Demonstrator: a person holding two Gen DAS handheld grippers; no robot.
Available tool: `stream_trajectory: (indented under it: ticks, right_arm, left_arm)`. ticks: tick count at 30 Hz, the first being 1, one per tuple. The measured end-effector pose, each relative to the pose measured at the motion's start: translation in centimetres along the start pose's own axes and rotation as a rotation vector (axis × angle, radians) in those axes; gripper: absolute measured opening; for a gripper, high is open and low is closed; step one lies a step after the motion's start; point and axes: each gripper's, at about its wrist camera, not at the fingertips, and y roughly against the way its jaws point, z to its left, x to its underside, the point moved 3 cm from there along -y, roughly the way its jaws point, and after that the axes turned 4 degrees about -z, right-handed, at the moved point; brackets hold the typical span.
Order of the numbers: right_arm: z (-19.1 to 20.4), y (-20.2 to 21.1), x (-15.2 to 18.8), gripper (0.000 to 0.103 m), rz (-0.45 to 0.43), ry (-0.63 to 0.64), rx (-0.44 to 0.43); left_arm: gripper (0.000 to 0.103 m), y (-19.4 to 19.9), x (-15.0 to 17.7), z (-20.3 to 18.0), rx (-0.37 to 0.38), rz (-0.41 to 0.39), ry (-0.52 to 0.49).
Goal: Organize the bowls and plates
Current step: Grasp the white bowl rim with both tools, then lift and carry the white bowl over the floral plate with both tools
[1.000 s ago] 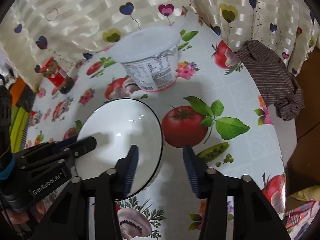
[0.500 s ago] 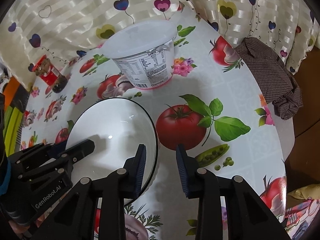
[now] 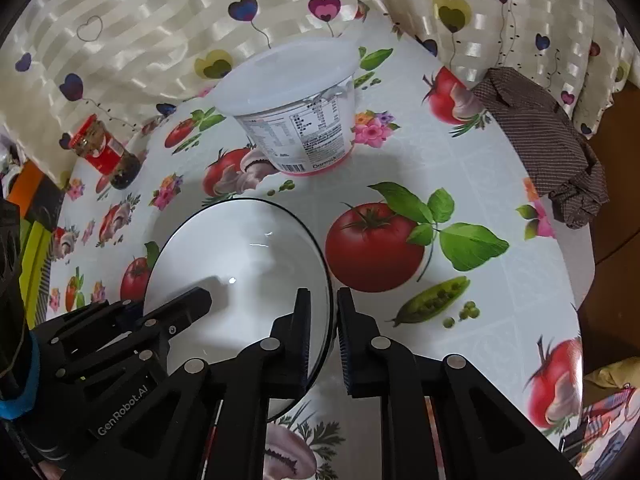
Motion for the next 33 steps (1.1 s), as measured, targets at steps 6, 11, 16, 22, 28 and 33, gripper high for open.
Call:
stream_trajectory:
  ticks: [6, 11, 16, 22, 28, 33]
  right_arm:
    - [0.3, 0.9, 0.6, 0.013, 0.021, -0.003, -0.002]
    - [0.5, 1.9, 1.0, 0.013, 0.011, -0.019, -0.013]
    - [0.8, 3.6, 1.4, 0.012, 0.004, -0.021, -0.030]
    - [0.7, 6.1, 2.0, 0.012, -0.019, -0.033, -0.045]
    - [0.8, 9.1, 3.4, 0.012, -0.036, -0.033, -0.062]
    - [0.9, 11.9, 4.6, 0.012, -0.066, -0.026, -0.070]
  left_arm:
    - [0.018, 1.4, 0.1, -0.3, -0.012, -0.021, 0.010]
    - [0.018, 1.8, 0.7, -0.3, -0.016, -0.013, 0.018]
    - [0.018, 3.4, 1.1, -0.7, -0.019, -0.036, 0.016]
    - [0.018, 5.6, 1.5, -1.8, -0.014, -0.060, -0.007]
    - [0.018, 8.2, 2.4, -3.0, -0.008, -0.079, -0.020]
    - [0.018, 10.5, 3.6, -4.2, 0.000, -0.101, -0.033]
